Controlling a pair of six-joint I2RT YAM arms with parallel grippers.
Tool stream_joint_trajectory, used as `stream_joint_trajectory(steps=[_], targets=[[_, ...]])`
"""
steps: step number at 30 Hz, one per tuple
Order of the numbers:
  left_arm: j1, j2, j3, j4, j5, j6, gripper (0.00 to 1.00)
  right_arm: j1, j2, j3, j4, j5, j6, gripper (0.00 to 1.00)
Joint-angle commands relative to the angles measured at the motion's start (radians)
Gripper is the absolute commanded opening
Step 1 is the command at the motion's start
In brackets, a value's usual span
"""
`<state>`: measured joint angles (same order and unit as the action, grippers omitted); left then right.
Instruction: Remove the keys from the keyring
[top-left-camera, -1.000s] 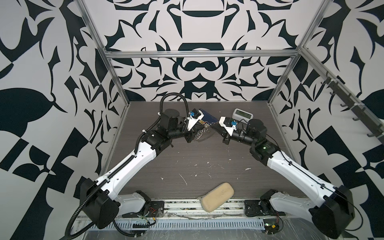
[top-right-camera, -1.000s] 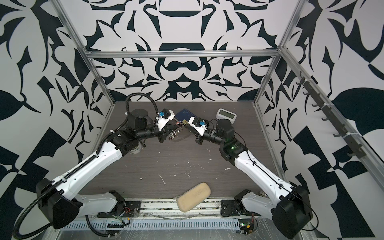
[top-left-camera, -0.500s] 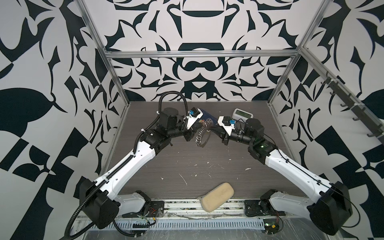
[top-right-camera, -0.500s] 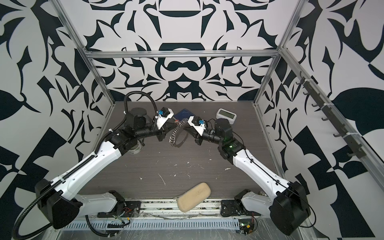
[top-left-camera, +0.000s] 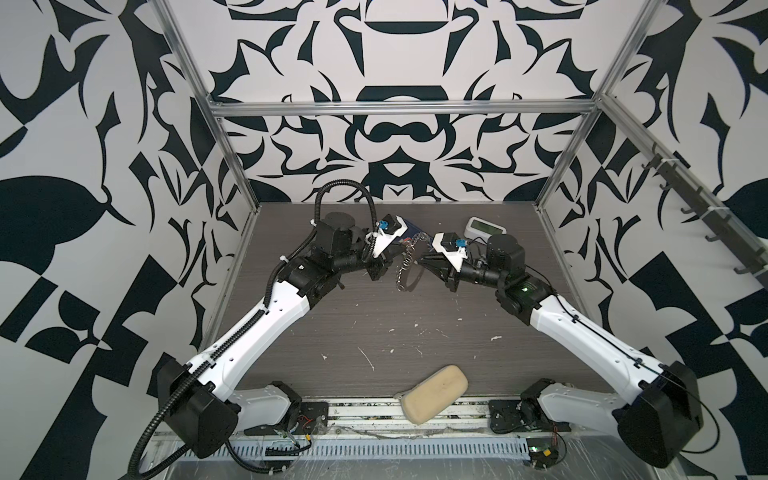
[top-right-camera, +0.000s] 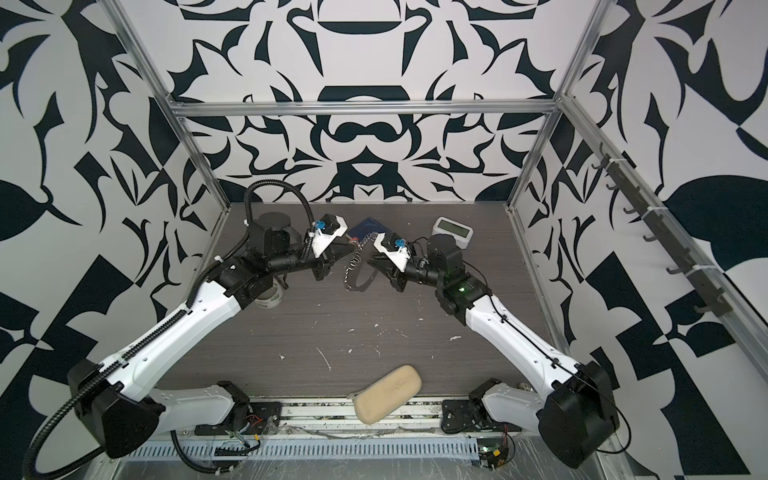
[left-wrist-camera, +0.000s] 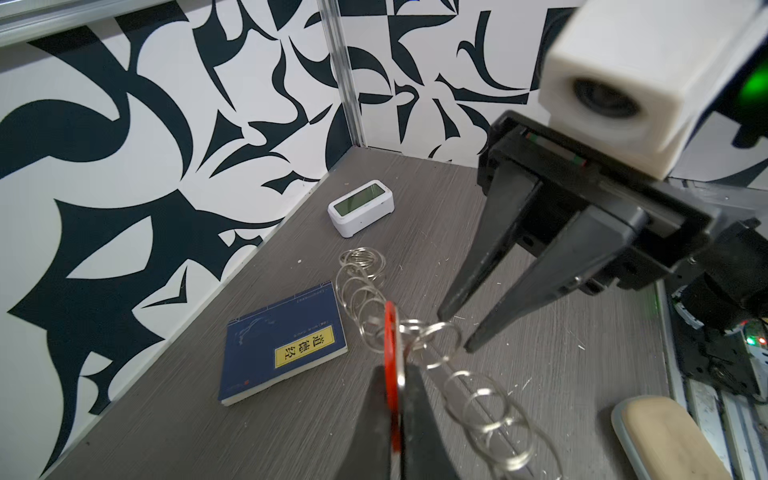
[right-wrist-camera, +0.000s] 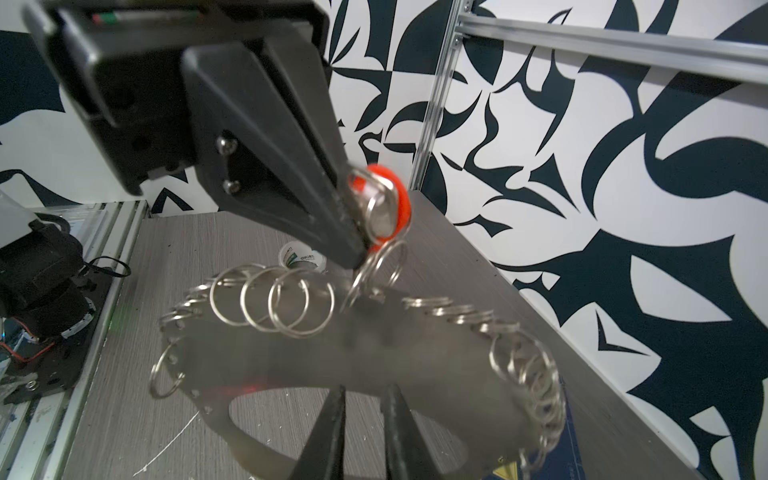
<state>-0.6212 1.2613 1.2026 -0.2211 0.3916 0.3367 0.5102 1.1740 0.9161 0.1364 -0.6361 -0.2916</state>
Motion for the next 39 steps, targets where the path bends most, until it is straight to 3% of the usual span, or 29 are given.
stream_joint_trajectory(steps=[1, 10, 39], targets=[[0.000, -0.034, 0.019, -0.036, 0.063, 0.087, 0.00, -0.002, -0.045, 0.067, -0.027, -0.008, -0.031, 0.21], [0.007, -0.042, 0.003, -0.086, 0.169, 0.248, 0.00, 0.002, -0.062, 0.096, -0.081, 0.014, -0.059, 0.25], [0.006, -0.016, 0.006, -0.036, 0.136, 0.155, 0.00, 0.083, -0.043, 0.081, -0.020, 0.070, 0.000, 0.37]])
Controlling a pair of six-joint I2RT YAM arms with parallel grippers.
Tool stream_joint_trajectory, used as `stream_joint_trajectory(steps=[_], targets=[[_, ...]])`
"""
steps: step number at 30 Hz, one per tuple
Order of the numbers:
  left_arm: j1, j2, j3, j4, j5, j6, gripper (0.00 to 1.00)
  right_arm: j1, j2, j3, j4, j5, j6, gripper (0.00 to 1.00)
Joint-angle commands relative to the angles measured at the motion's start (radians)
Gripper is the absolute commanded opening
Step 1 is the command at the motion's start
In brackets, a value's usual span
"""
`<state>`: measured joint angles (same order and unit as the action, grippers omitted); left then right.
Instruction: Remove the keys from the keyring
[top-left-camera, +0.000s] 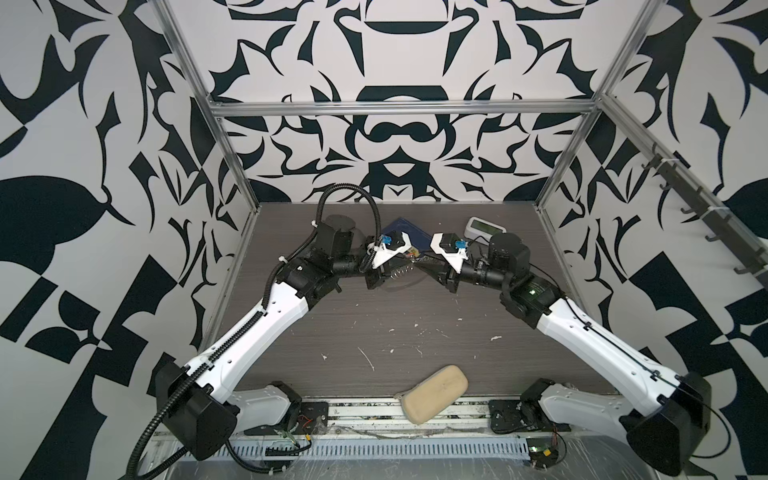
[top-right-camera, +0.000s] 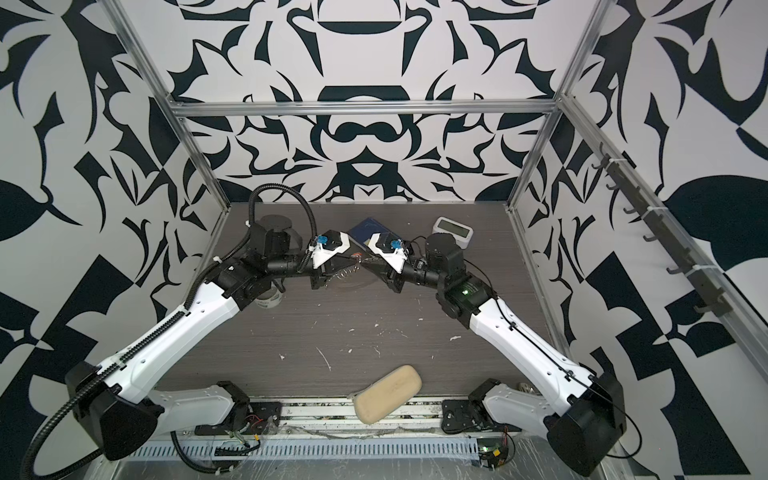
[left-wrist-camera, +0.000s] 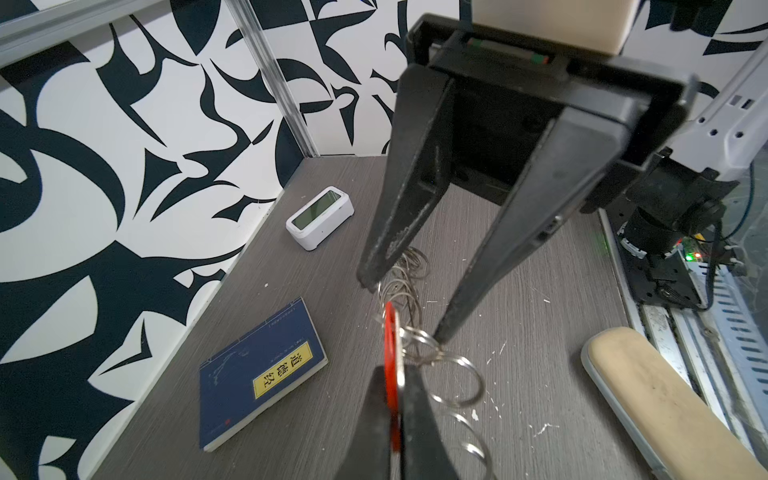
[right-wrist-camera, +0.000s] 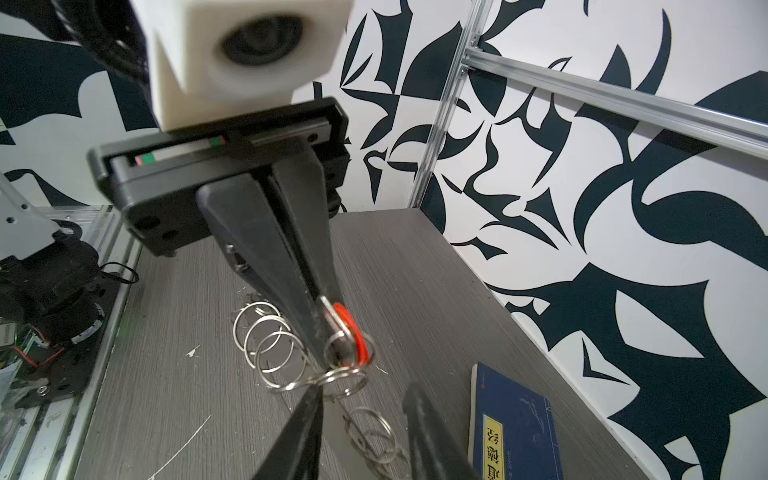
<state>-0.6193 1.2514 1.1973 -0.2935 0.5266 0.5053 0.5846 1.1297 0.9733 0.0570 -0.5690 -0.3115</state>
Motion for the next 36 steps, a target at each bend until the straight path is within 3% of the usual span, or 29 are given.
stream_joint_trajectory(steps=[1, 14, 27, 34, 36], targets=[[0.004, -0.006, 0.011, 0.037, -0.001, -0.014, 0.00, 0.011, 0.000, 0.023, 0.060, 0.006, 0.019, 0.37], [0.004, -0.017, -0.002, 0.054, 0.003, -0.035, 0.00, 0.024, 0.010, 0.020, 0.073, 0.070, 0.006, 0.37], [0.002, -0.032, -0.020, 0.058, -0.002, -0.041, 0.00, 0.025, 0.032, 0.039, 0.076, 0.092, -0.001, 0.14], [0.003, -0.033, -0.027, 0.057, -0.005, -0.042, 0.00, 0.025, 0.035, 0.047, 0.070, 0.071, -0.006, 0.11], [0.003, -0.035, -0.027, 0.057, -0.006, -0.042, 0.00, 0.025, 0.038, 0.055, 0.057, 0.066, -0.013, 0.03]])
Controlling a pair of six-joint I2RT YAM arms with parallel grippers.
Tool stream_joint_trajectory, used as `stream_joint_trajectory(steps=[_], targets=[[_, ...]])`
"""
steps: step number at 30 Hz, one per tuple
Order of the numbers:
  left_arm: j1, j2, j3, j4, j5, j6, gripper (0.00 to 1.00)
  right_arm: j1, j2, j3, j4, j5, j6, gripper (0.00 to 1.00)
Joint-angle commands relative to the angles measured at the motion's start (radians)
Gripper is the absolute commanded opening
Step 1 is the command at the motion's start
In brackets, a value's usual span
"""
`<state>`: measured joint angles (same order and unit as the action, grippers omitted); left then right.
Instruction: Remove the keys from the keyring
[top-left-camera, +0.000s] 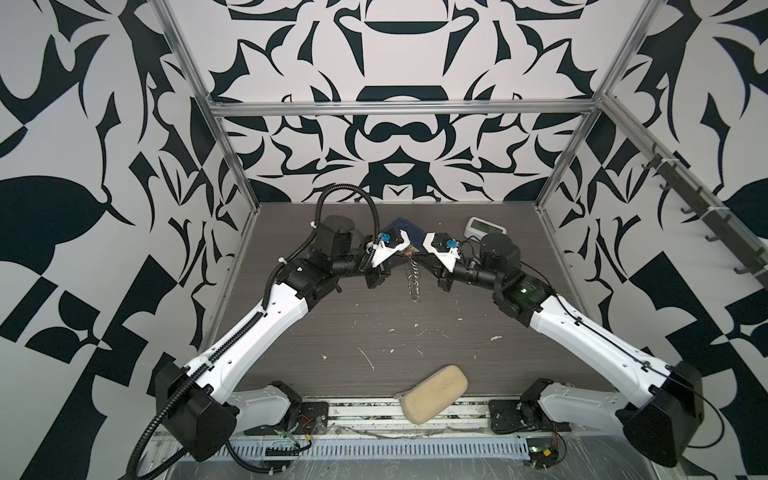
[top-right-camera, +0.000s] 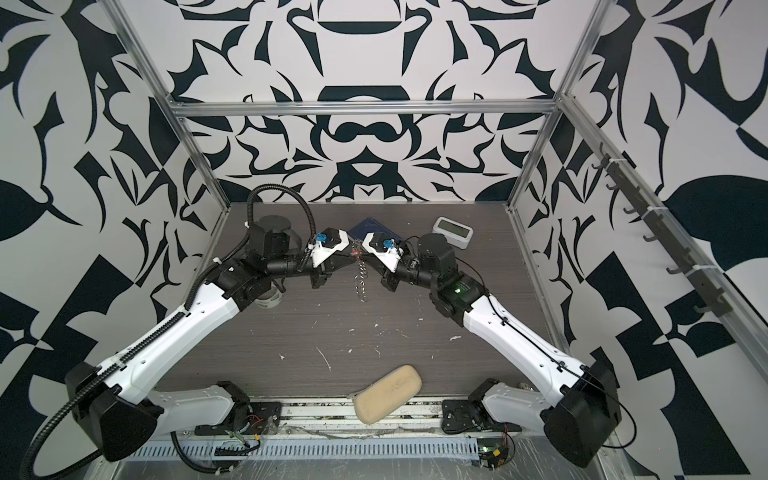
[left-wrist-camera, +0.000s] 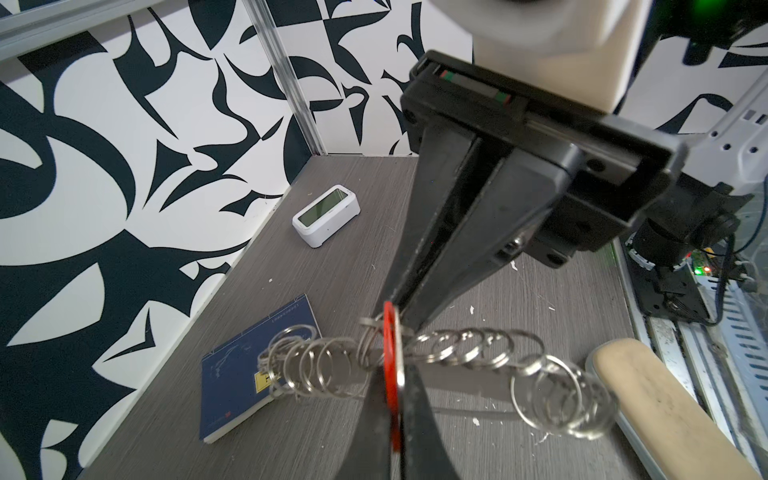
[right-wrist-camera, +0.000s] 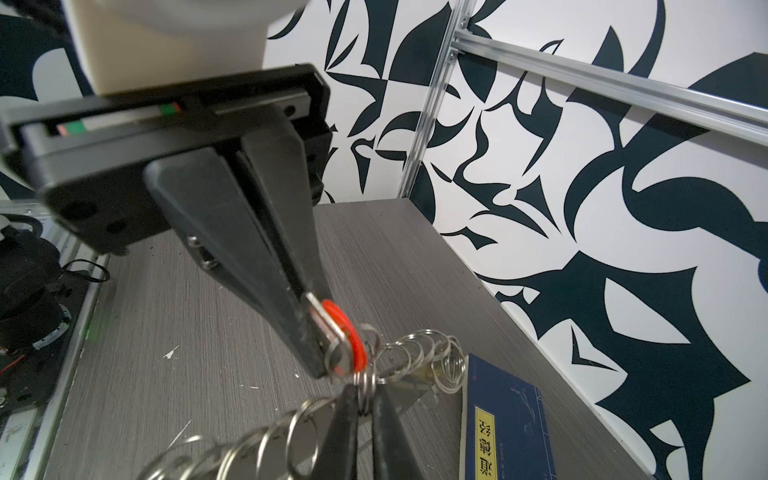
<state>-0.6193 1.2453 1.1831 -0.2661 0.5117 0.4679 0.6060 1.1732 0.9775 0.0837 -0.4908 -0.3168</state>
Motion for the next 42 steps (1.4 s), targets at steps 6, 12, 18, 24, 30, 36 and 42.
stream_joint_trajectory(steps=[6, 12, 18, 24, 30, 36, 42], targets=[[0.004, -0.037, 0.004, -0.012, -0.057, -0.022, 0.00, 0.002, -0.034, 0.037, 0.030, -0.003, -0.031, 0.00], [0.024, -0.031, 0.016, -0.040, -0.122, -0.051, 0.00, -0.013, -0.071, -0.003, 0.105, -0.057, 0.020, 0.00], [0.035, -0.018, 0.022, -0.030, -0.102, -0.085, 0.00, -0.029, -0.087, -0.041, 0.218, -0.092, 0.098, 0.00], [0.035, -0.003, 0.031, -0.032, -0.078, -0.103, 0.00, -0.043, -0.089, -0.070, 0.343, -0.101, 0.164, 0.00], [0.035, 0.005, 0.019, -0.027, -0.067, -0.113, 0.00, -0.055, -0.088, -0.096, 0.473, -0.093, 0.236, 0.00], [0.033, 0.013, 0.021, -0.018, -0.072, -0.117, 0.00, -0.060, -0.063, -0.096, 0.537, -0.096, 0.294, 0.00], [0.043, 0.021, 0.129, -0.120, -0.161, -0.030, 0.00, -0.060, -0.085, -0.159, 0.379, -0.038, 0.182, 0.00]])
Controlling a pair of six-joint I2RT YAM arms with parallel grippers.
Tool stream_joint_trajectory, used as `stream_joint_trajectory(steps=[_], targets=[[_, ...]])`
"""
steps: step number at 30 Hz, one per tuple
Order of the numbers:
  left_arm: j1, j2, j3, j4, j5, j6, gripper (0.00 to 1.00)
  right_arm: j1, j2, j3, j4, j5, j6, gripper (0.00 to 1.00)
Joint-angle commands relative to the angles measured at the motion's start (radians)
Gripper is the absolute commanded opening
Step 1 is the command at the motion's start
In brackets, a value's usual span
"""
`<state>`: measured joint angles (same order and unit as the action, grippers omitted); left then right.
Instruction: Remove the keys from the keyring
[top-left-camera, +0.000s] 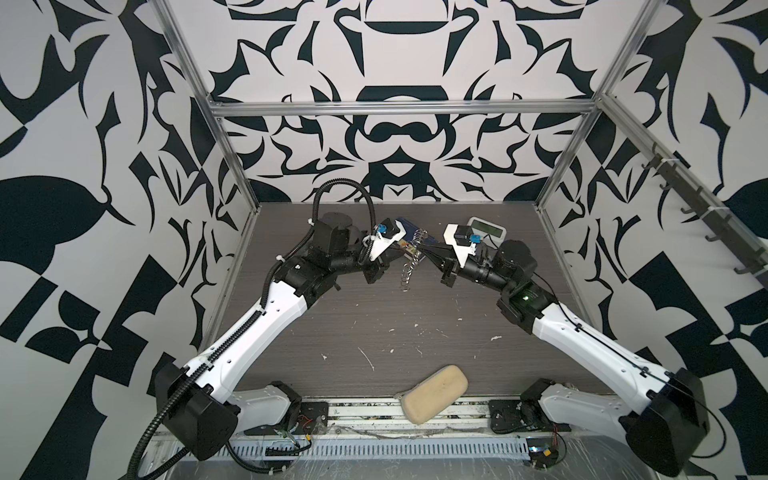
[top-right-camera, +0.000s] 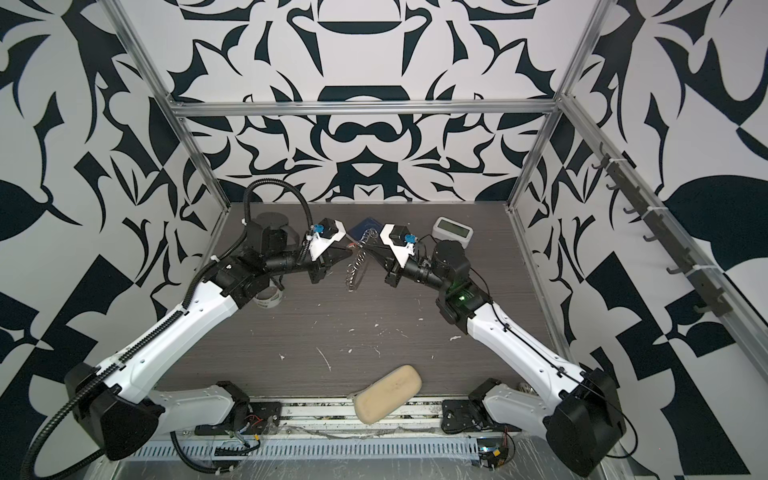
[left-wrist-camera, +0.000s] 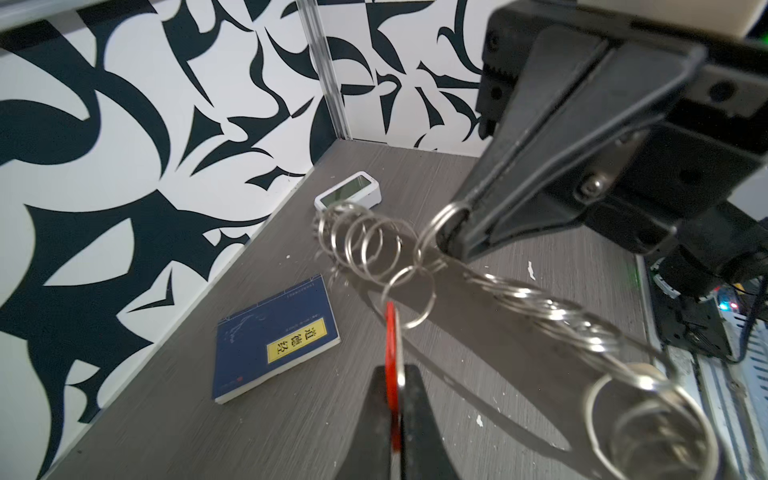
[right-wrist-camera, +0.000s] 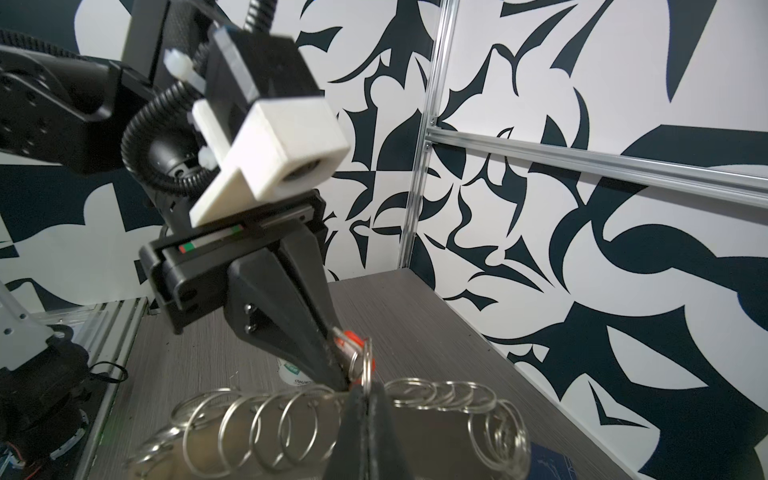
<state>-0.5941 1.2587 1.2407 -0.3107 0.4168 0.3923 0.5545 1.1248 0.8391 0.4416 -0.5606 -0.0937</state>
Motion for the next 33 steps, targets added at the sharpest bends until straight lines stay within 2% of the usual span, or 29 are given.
stream_joint_trajectory(steps=[1, 4, 8, 12, 26, 33], targets=[[0.023, 0.008, 0.097, -0.098, -0.074, 0.057, 0.00, -0.009, -0.039, -0.033, 0.018, 0.040, -0.040, 0.00], [0.024, 0.055, 0.154, -0.152, -0.081, 0.087, 0.00, -0.008, -0.033, -0.047, 0.008, 0.043, -0.035, 0.00], [0.024, 0.058, 0.157, -0.152, -0.066, 0.082, 0.00, -0.007, -0.021, -0.036, -0.007, 0.029, -0.030, 0.00], [0.022, 0.045, 0.137, -0.134, -0.045, 0.065, 0.00, -0.007, -0.007, -0.009, -0.038, 0.009, -0.040, 0.13], [0.022, 0.036, 0.102, -0.114, -0.027, 0.060, 0.00, -0.008, 0.008, 0.046, -0.081, -0.008, -0.053, 0.23], [0.022, 0.039, 0.104, -0.123, -0.009, 0.071, 0.00, -0.007, 0.026, 0.119, -0.169, -0.015, -0.133, 0.29]])
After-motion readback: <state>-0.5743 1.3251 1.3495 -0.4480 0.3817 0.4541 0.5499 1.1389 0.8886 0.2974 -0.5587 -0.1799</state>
